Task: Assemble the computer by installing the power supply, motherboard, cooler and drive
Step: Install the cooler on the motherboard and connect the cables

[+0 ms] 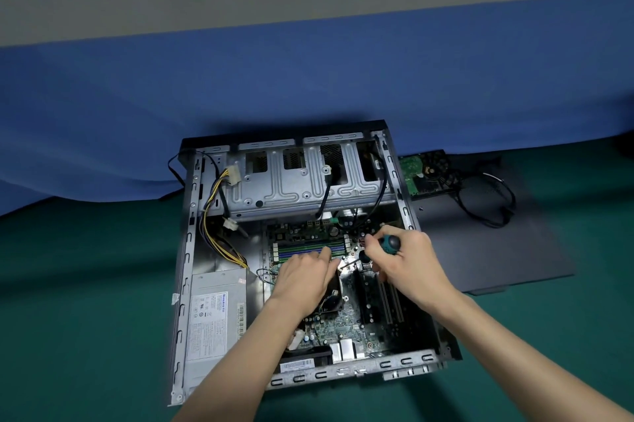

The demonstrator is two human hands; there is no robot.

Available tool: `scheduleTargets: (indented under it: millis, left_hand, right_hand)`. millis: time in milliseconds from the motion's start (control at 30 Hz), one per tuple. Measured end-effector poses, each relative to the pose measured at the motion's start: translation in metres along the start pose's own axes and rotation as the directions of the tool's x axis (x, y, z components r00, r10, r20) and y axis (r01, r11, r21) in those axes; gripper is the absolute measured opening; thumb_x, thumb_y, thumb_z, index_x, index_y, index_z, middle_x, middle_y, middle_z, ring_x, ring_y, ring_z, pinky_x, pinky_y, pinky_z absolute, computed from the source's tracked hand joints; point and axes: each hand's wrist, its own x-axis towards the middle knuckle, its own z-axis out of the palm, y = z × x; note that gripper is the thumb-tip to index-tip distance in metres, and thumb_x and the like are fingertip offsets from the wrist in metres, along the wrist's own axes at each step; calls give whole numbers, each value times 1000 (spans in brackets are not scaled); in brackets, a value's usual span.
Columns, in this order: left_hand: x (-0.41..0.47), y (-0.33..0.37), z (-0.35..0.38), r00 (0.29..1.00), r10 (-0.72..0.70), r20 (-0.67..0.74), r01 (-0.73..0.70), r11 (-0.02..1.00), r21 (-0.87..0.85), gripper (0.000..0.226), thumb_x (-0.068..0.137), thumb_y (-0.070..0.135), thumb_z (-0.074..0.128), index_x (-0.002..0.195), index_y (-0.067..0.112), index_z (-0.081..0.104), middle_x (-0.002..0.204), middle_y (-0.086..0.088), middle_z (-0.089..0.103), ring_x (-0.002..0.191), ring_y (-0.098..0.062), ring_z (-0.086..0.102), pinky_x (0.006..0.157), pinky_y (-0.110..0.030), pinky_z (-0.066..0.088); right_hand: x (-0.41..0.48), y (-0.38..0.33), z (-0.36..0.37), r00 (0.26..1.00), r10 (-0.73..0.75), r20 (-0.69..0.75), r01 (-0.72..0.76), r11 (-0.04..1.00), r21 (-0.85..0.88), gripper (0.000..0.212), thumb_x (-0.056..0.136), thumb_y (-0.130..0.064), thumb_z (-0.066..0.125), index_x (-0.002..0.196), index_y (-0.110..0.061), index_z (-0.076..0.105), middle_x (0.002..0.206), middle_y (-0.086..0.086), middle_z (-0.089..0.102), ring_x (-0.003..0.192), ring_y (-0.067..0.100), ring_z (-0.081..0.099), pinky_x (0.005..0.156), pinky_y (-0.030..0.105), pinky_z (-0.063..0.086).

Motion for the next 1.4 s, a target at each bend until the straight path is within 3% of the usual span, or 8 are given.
scheduleTargets:
  millis: [333, 500, 633, 767, 1100, 1200, 1300, 1400]
  left_hand:
    - [8, 3, 13, 990, -6, -143, 19, 996, 90, 22, 105, 30, 24, 94, 23, 42, 89, 3, 61, 80, -19, 58, 60, -31, 33]
    - [9, 0, 16, 995, -6, -100, 13, 998, 68, 15, 95, 15, 44, 110, 19, 44, 106, 3, 51, 97, -17, 46, 67, -27, 27]
    - [7, 2, 10, 993, -12, -117, 15, 1000, 27, 9, 100, 18, 41, 108, 21, 39, 107, 4, 50, 97, -17, 47, 67, -28, 31]
    - [3, 0, 12, 996, 49, -69, -50, 998, -22, 67, 76, -9, 54, 133, 19, 30, 122, 2, 38, 106, -17, 43, 68, -28, 34]
    - [1, 3, 9, 975, 207, -77, -215, 969, -120, 36, 90, -2, 43, 122, 15, 43, 108, -1, 44, 90, -22, 52, 85, -36, 47]
    - [2, 2, 7, 994, 109, -25, -112, 954, -279, 29, 91, 0, 36, 113, 16, 47, 103, -2, 53, 87, -22, 56, 83, -34, 49]
    - [1, 2, 10, 978, 197, -61, -205, 963, -173, 19, 91, 10, 25, 102, 15, 40, 96, -1, 46, 83, -23, 47, 82, -29, 42]
    - [3, -1, 12, 978, 197, -75, -206, 968, -141, 21, 96, 10, 30, 111, 14, 43, 106, -4, 46, 91, -25, 50, 86, -30, 43]
  right_hand:
    - [32, -49, -26, 800, 38, 598, 394, 720, -572, 6, 88, -18, 62, 83, -16, 59, 68, -5, 46, 57, 12, 46, 62, 25, 37]
    - [33, -67, -5, 746, 74, 661, 518, 560, -647, 40, 82, 3, 59, 65, -16, 29, 70, -1, 31, 53, 11, 31, 41, 18, 28]
    - [37, -62, -1, 834, 307, 458, -10, 839, -544, 20, 87, 5, 57, 78, -9, 45, 80, 9, 49, 41, 16, 53, 33, 15, 42]
    - [34, -60, -1, 770, 593, 233, -561, 805, -192, 9, 87, 8, 59, 95, 10, 55, 56, 14, 56, 29, 14, 48, 30, 21, 36]
    - [17, -76, 17, 689, 660, 300, -698, 716, 27, 22, 96, -19, 43, 84, 0, 48, 43, 10, 54, 29, 19, 47, 31, 17, 30]
    - [19, -82, 3, 790, 447, 420, -257, 863, -435, 41, 87, -43, 62, 103, -7, 50, 76, 11, 63, 55, 26, 65, 47, 27, 45]
    - [21, -85, 1, 796, 127, 592, 460, 508, -728, 27, 86, -10, 61, 111, -10, 52, 107, 12, 60, 99, 35, 62, 67, 35, 37]
    - [24, -84, 9, 825, 102, 556, 395, 599, -696, 10, 88, 0, 55, 94, -7, 50, 109, 15, 57, 95, 34, 60, 66, 35, 41]
